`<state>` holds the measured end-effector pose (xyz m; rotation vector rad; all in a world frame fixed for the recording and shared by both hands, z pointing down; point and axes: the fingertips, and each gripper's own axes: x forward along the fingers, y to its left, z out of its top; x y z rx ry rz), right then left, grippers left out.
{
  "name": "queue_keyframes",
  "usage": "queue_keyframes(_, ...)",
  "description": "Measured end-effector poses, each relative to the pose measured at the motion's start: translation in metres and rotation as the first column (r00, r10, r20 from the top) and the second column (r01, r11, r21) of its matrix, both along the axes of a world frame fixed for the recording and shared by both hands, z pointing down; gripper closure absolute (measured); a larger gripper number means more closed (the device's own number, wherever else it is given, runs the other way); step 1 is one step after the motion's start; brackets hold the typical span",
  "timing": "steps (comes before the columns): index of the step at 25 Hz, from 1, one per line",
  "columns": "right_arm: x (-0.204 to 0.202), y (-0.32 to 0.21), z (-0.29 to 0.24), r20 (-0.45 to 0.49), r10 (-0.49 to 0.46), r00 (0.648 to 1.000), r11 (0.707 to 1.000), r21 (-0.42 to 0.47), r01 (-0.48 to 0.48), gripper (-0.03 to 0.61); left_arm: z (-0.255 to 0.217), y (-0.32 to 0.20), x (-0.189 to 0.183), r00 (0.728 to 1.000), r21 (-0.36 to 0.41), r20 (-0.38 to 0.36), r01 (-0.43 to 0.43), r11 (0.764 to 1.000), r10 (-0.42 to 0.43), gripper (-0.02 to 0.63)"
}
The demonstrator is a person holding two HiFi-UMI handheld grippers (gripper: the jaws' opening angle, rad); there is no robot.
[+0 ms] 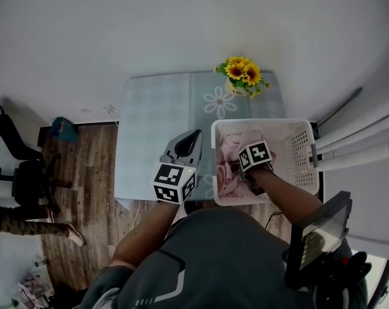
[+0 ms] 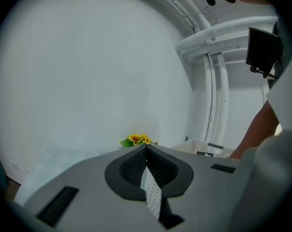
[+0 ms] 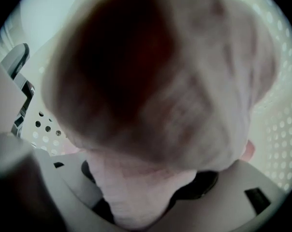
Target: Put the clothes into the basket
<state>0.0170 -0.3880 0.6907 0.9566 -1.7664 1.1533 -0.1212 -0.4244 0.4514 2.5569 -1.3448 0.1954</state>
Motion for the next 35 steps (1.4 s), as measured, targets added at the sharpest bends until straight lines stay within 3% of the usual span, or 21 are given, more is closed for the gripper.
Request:
queue_keyframes(18,-0.001,0.002,0.001,0.010,-0.009,1.000,1.000,-0.011,0.009,0.242,-0.003,0.015,0.002,1.000,-0.015,0.013,0.017,1.000,-0.016,0.606)
queue_keyframes(25,-0.003,0.001,-0.014,0.038,-0.009,0.999,1.000,-0.012,0.009,0.175,-0.012,0.025,-0.001,0.999,0.001,0.020,0.038,0.999,-0.038,0.605)
queue_keyframes(30,0.000,0.000,-0.059,0.107,0.004,0.994,0.999,0.053,-0.010,0.156,-0.024,0.044,0.010,0.996,0.065,0.078,0.033,0.997,-0.038,0.606)
queue_keyframes(35,0.001,0.002,-0.107,0.179,-0.023,0.984,0.991,0.136,-0.002,0.158,-0.036,0.052,0.016,0.997,0.068,0.060,0.044,0.997,-0.048,0.606)
